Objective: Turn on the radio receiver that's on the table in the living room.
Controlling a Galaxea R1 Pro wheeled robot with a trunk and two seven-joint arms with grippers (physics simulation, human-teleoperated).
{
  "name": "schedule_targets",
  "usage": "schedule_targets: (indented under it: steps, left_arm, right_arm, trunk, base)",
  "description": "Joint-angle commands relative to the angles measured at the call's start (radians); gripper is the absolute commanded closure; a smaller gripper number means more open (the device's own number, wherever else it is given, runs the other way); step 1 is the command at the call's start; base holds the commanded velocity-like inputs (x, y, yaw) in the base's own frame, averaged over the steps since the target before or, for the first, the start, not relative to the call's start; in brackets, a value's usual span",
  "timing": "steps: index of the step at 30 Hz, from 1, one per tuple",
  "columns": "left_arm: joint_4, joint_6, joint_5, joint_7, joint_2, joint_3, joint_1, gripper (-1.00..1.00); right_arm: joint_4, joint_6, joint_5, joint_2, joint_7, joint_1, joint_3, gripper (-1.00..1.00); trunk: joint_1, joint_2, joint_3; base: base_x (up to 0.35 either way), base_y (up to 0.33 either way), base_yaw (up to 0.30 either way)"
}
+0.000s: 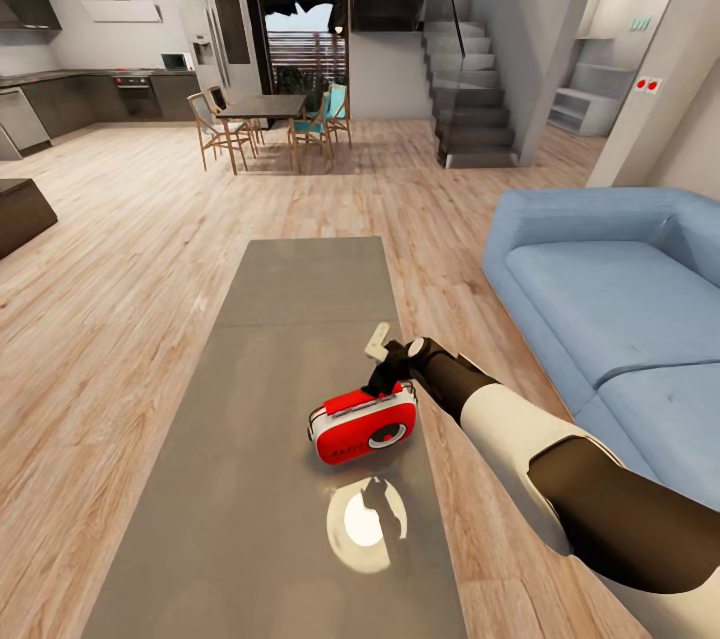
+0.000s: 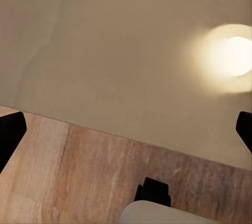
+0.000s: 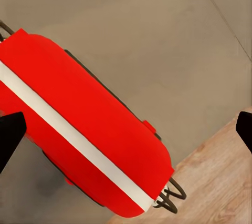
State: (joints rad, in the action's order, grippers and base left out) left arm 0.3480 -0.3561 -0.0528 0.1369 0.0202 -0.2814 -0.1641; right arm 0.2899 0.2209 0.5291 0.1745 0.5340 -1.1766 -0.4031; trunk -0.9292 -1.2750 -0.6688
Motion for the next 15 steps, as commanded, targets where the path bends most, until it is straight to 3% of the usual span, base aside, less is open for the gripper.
schedule_targets:
  steps: [1,6,12,15]
  left_arm:
    - [0.000,0.000,0.001,0.000,-0.001,0.000,0.000,-1.00]
    - [0.000,-0.001,0.004,0.000,-0.005,-0.002,0.000,-1.00]
    - [0.000,-0.001,0.005,0.000,-0.006,-0.002,0.000,-1.00]
    - [0.000,-0.001,0.004,0.000,-0.005,-0.002,0.000,-1.00]
  right_arm:
    - [0.000,0.000,0.000,0.000,0.010,0.000,0.000,-1.00]
    - [-0.001,0.000,0.001,0.000,0.050,0.000,0.000,-1.00]
    - [-0.001,0.000,0.003,0.000,0.060,0.000,0.000,-1.00]
    - [-0.001,-0.001,0.003,0.000,0.061,-0.001,0.001,-1.00]
  trunk:
    - [0.000,0.000,0.000]
    - [-0.008,-0.014,-0.006]
    - [-0.031,-0.056,-0.025]
    - [-0.031,-0.056,-0.025]
  base:
    - [0.000,0.000,0.000]
    - [0.000,0.000,0.000]
    - [0.000,0.000,0.000]
    - [0.000,0.000,0.000]
